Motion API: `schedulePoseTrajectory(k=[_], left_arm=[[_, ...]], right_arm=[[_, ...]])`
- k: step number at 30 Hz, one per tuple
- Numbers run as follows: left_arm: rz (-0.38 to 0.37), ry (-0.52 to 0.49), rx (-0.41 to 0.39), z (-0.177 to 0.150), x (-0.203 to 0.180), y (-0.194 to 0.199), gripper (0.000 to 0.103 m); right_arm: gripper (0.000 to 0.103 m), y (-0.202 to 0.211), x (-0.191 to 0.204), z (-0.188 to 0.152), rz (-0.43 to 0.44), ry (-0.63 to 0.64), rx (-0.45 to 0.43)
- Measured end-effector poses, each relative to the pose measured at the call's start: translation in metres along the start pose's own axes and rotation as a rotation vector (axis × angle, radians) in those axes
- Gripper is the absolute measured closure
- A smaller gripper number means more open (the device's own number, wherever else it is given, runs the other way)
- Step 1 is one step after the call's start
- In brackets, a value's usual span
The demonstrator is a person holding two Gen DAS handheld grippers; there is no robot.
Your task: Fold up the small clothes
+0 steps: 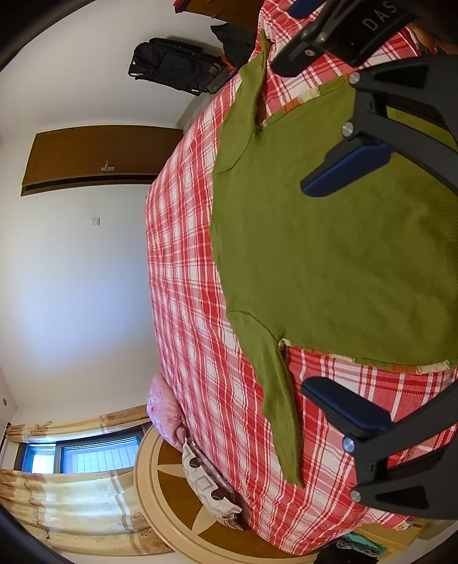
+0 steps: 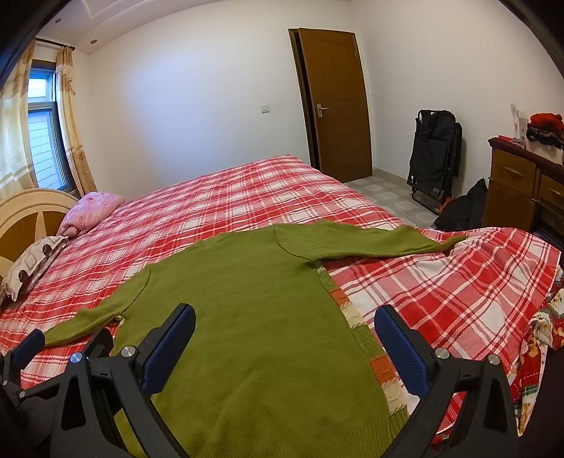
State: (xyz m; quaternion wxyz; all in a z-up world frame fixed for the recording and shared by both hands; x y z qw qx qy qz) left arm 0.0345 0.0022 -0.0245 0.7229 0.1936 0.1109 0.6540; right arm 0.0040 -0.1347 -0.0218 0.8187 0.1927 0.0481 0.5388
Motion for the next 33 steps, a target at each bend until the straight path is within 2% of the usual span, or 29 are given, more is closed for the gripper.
schedulePoseTrajectory(k=[33], left_arm=[[-0.004,-0.001,0.02,-0.0027,-0.0051,-0.003,0.0]], right_arm=[[0.001,-0.0067,-0.0012,-0.0007,-0.001,0.0,0.024]])
Point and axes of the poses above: each gripper's, at about its wrist camera, not at the fingertips, and y roughly against the way its jaws point, x to its left, z to its top, the point moved 5 cm from there along -y, roughly the way its jaws point, and after that the axes turned 8 degrees about -x, right-handed, at the moved point
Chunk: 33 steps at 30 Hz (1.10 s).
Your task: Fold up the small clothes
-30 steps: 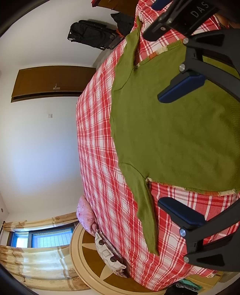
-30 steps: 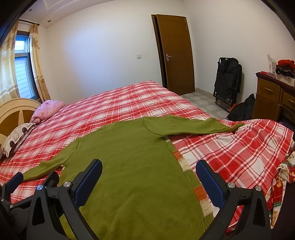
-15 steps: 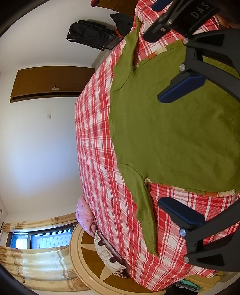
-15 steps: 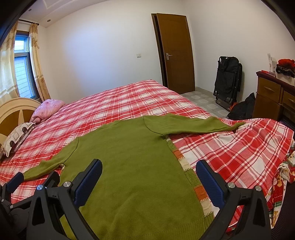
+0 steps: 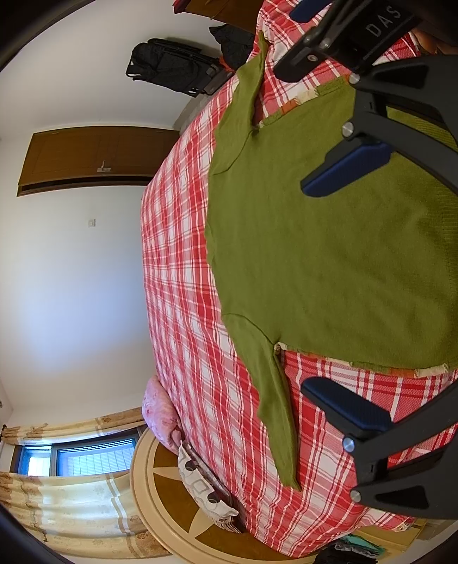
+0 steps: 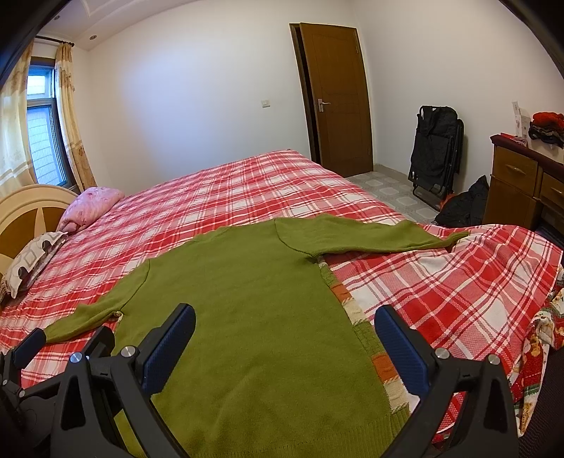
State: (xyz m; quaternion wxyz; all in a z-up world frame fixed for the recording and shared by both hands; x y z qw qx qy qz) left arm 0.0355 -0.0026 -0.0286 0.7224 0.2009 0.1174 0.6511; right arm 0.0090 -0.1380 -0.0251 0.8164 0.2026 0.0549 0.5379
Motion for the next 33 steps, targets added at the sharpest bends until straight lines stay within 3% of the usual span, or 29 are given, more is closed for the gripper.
schedulePoseTrajectory(k=[13,21,29,33], left_arm=[[-0.025,0.004,0.03,-0.008,-0.002,-0.011,0.0],[-0.056,0.026,0.106,-0.015,-0.001,-0.041,0.0],[-0.006,-0.02,0.111,-0.006,-0.007,-0.076,0.0],[-0.017,-0.022,0.142,-0.003,-0.015,-0.102,0.0]], right_arm=[[0.001,-0.02,-0.01,-0.006,-0.036,0.004,0.046],[0.001,-0.057,-0.031,0.003,-0.112,0.024,0.083],[0.001,-0.108,-0.057,0.011,-0.162,0.021,0.144],[0.001,-0.138,-0.076,0.013,-0.175,0.021,0.175]])
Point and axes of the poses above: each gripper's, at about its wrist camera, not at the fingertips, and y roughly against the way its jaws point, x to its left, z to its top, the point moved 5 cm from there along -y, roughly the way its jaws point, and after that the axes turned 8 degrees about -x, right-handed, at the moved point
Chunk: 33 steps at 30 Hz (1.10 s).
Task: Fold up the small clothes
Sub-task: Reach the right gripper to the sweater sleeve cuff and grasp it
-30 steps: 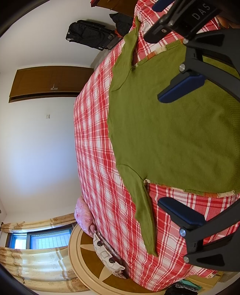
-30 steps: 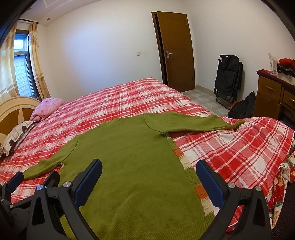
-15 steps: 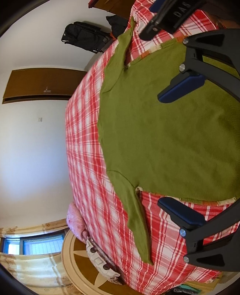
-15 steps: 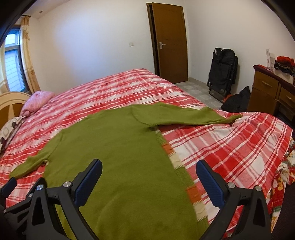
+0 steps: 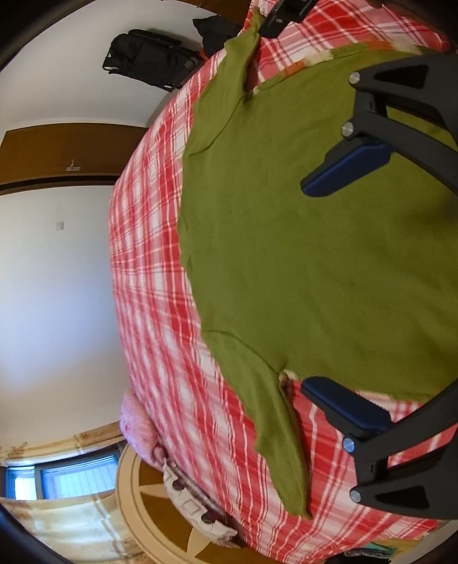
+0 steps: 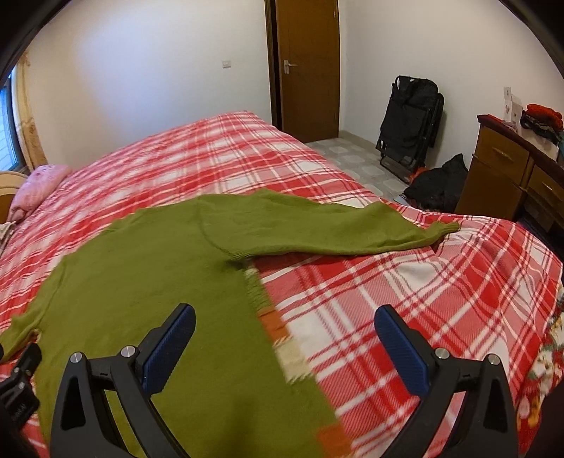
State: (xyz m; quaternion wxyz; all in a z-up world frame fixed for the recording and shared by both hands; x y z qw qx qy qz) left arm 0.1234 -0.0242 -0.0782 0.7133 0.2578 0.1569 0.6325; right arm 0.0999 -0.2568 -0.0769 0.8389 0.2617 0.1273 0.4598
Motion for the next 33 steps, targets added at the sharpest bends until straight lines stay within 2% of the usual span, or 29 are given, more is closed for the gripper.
schedulePoseTrajectory(k=[3,4,6,7,9,11,14,16,18,22,24,26,33], left_arm=[[-0.013,0.014,0.035,0.003,-0.004,-0.02,0.0],[-0.01,0.013,0.039,0.004,-0.005,-0.026,0.0],[-0.001,0.005,0.04,0.005,-0.007,-0.037,0.0],[0.001,0.0,0.037,0.006,-0.008,-0.039,0.0],[0.014,-0.01,0.025,0.006,-0.01,-0.047,0.0],[0.016,-0.006,0.03,0.005,-0.012,-0.053,0.0],[0.013,0.017,0.061,0.001,-0.011,-0.066,0.0],[0.006,0.039,0.094,-0.003,-0.01,-0.074,0.0],[0.001,0.057,0.115,-0.004,-0.01,-0.079,0.0],[0.008,0.063,0.098,-0.001,-0.011,-0.082,0.0],[0.024,0.045,0.092,-0.001,-0.013,-0.085,0.0],[0.033,0.036,0.097,-0.003,-0.014,-0.089,0.0],[0.033,0.076,0.154,-0.011,-0.005,-0.102,0.0]], right_arm=[[0.004,-0.03,-0.02,0.003,0.02,-0.042,0.059],[0.008,-0.039,-0.032,0.006,0.014,-0.066,0.068],[0.028,-0.052,-0.057,0.013,0.005,-0.126,0.088],[0.03,-0.06,-0.076,0.019,0.005,-0.18,0.1],[0.031,-0.073,-0.116,0.029,-0.019,-0.283,0.116],[0.031,-0.081,-0.159,0.039,-0.082,-0.371,0.116],[0.031,-0.096,-0.205,0.054,-0.149,-0.413,0.116],[0.031,-0.115,-0.231,0.061,-0.177,-0.439,0.163],[0.031,-0.128,-0.245,0.063,-0.191,-0.46,0.193],[0.032,-0.152,-0.262,0.065,-0.237,-0.455,0.216],[0.047,-0.164,-0.272,0.062,-0.248,-0.468,0.238],[0.05,-0.176,-0.278,0.056,-0.255,-0.499,0.275],[0.051,-0.192,-0.278,0.051,-0.269,-0.513,0.292]])
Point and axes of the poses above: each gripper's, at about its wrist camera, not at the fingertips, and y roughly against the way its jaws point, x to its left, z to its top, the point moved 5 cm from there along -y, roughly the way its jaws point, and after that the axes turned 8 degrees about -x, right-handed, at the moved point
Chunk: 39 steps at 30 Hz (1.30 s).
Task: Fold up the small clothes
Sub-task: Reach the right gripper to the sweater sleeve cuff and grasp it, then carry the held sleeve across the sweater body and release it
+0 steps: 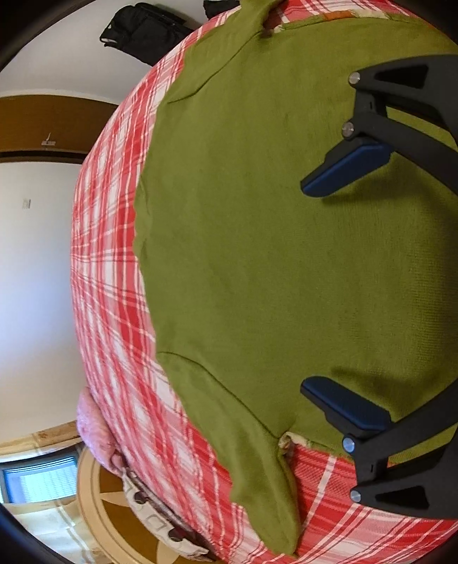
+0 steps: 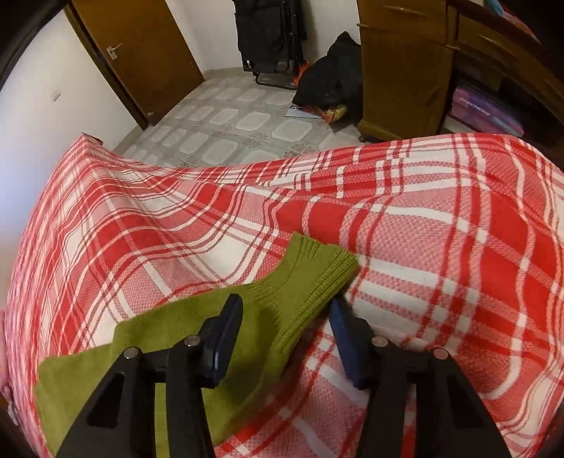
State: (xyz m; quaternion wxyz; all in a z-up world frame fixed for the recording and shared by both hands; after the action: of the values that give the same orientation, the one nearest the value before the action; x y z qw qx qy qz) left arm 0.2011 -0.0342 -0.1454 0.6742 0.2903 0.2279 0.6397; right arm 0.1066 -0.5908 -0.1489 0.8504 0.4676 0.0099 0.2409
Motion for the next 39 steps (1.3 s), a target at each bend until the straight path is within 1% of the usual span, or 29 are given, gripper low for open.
schedulePoseTrajectory(k=[2,3,4,6,7,8,11,14,17,19,21,23,25,26,29,34,37,39], left_arm=[[0.002,0.006,-0.002,0.0,0.001,0.0,0.0],[0.004,0.005,-0.004,0.001,0.001,0.0,0.0],[0.005,0.002,-0.004,0.001,0.0,0.0,0.0],[0.009,-0.003,-0.008,0.002,0.001,0.002,0.0],[0.009,-0.002,-0.009,0.002,0.001,0.003,0.0],[0.011,-0.001,-0.012,0.002,0.003,0.005,0.0],[0.016,-0.003,-0.026,0.003,0.009,0.012,0.0],[0.026,0.001,-0.046,0.005,0.02,0.021,0.0],[0.032,0.016,-0.065,0.007,0.031,0.029,0.0],[0.044,0.035,-0.081,0.009,0.041,0.034,0.0],[0.043,0.054,-0.085,0.01,0.048,0.038,0.0],[0.041,0.069,-0.087,0.01,0.055,0.041,0.0],[0.041,0.077,-0.093,0.01,0.061,0.045,0.0],[0.043,0.08,-0.099,0.009,0.065,0.048,0.0],[0.05,0.1,-0.115,0.009,0.078,0.055,0.0],[0.073,0.117,-0.123,0.006,0.098,0.059,0.0],[0.082,0.131,-0.123,0.004,0.11,0.056,0.0],[0.078,0.128,-0.121,0.003,0.113,0.053,0.0]], right_arm=[[0.051,-0.004,0.003,0.0,-0.017,0.029,-0.005],[0.055,-0.006,0.005,0.0,-0.029,0.044,-0.014],[0.061,-0.007,0.006,0.0,-0.032,0.055,-0.024],[0.087,-0.008,0.007,-0.001,-0.049,0.086,-0.034],[0.092,-0.009,0.008,-0.002,-0.047,0.105,-0.038],[0.094,-0.009,0.008,-0.002,-0.035,0.11,-0.038],[0.095,0.002,0.006,-0.002,-0.023,0.108,-0.082],[0.095,0.037,0.012,0.004,0.009,0.113,-0.191],[0.095,0.088,0.045,0.005,0.049,0.218,-0.32],[0.095,0.117,0.066,0.001,0.09,0.269,-0.378],[0.095,0.152,0.098,-0.01,0.159,0.331,-0.431],[0.095,0.183,0.132,-0.028,0.231,0.389,-0.461],[0.095,0.206,0.159,-0.049,0.299,0.433,-0.475],[0.095,0.219,0.178,-0.066,0.346,0.468,-0.48],[0.095,0.241,0.219,-0.106,0.45,0.548,-0.463],[0.095,0.241,0.273,-0.166,0.558,0.609,-0.388],[0.095,0.236,0.289,-0.195,0.589,0.631,-0.356],[0.095,0.232,0.298,-0.216,0.623,0.635,-0.317]])
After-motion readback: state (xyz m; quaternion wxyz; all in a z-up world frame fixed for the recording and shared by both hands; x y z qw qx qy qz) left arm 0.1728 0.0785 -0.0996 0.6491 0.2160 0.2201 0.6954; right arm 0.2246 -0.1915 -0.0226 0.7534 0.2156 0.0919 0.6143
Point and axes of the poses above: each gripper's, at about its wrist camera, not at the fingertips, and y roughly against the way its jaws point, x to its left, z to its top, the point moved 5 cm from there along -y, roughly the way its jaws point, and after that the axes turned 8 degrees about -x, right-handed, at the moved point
